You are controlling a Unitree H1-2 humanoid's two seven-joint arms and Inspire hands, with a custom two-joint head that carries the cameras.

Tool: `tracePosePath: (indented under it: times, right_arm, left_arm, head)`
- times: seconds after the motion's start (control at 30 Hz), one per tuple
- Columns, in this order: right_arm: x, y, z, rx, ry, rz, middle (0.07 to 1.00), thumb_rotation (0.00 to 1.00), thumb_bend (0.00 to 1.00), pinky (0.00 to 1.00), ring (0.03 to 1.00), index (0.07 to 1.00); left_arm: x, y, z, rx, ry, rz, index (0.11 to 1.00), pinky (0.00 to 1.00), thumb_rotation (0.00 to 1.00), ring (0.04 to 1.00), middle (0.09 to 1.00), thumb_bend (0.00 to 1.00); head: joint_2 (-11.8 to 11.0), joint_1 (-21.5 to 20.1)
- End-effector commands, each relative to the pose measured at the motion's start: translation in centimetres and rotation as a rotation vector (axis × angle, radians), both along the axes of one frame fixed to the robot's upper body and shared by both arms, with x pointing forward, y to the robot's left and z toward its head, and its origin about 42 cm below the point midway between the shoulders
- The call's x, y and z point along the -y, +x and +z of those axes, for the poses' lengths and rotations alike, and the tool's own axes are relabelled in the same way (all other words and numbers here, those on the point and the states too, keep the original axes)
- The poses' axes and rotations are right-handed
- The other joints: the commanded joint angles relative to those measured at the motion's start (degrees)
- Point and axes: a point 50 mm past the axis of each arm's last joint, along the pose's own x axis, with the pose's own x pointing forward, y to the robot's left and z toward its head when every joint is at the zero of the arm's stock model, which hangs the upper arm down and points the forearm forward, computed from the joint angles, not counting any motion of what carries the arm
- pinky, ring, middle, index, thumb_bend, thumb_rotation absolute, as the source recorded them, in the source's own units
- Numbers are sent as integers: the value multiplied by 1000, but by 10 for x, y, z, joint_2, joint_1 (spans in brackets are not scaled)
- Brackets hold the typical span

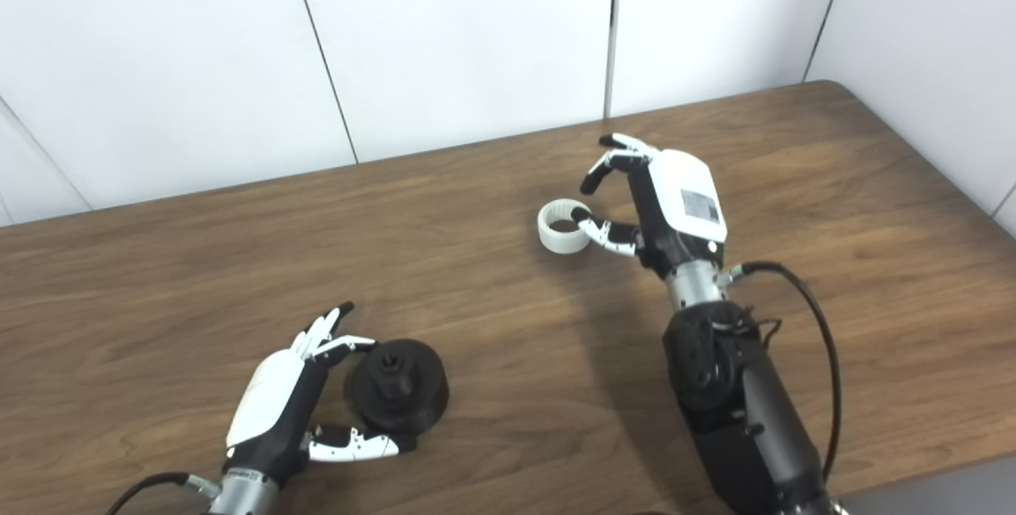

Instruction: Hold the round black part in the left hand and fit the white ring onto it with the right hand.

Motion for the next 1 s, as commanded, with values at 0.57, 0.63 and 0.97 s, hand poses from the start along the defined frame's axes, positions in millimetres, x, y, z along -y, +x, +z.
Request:
tracePosePath:
  times: [0.57, 0.63, 0.97]
  right_arm:
    - [18, 42, 12, -261, -153, 38, 1000, 647, 1000, 982, 1000, 965]
    - [19, 44, 9, -286, -160, 38, 1000, 648, 1000, 982, 1000, 969]
    - [13, 50, -7, -375, -178, 53, 1000, 667, 1000, 980, 1000, 969]
  left_arm:
    - [-1, 1, 7, 41, 6, -5, 652, 1000, 327, 1000, 1000, 961]
    - [-1, 1, 7, 42, 12, -3, 653, 1000, 334, 1000, 1000, 961]
    - [-1, 1, 9, 41, 9, -1, 652, 1000, 327, 1000, 1000, 965]
  head:
    - [4, 11]
    - [4, 12]
    - [5, 18]
